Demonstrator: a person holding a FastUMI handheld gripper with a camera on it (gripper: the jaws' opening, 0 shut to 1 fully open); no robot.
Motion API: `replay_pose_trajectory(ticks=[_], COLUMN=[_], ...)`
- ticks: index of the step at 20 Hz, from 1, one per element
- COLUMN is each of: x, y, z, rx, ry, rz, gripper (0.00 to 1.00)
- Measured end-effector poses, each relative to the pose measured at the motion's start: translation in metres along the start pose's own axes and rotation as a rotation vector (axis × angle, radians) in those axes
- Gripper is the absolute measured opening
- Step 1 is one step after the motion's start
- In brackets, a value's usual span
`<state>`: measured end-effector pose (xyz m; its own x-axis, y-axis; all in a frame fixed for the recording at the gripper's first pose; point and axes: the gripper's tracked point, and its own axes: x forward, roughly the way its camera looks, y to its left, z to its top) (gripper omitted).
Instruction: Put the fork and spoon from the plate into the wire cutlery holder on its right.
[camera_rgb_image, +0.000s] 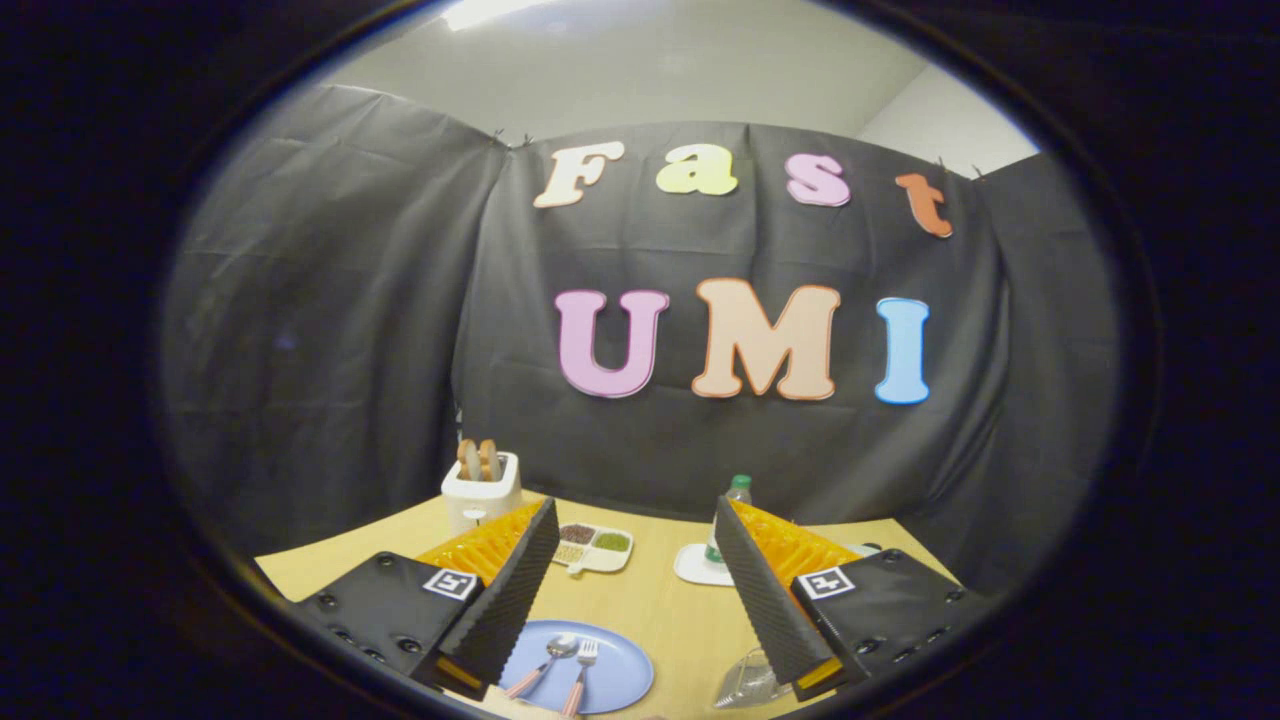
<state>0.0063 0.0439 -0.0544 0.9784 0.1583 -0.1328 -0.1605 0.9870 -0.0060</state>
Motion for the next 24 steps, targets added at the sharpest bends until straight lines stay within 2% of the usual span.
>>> replay_pose_trajectory(ticks=[5,14,20,24], x=[0.012,0.018,0.013,0.008], y=[0.015,0.032,0.030,0.035], z=[-0.053,-0.142,-0.212,-0.242], rx=[-0.004,-0.017,-0.060,-0.081], ry=[0.154,0.388,0.572,0.654], rz=[0.074,0.137,0.136,0.159], gripper=[0.99,1.00,1.00,1.00])
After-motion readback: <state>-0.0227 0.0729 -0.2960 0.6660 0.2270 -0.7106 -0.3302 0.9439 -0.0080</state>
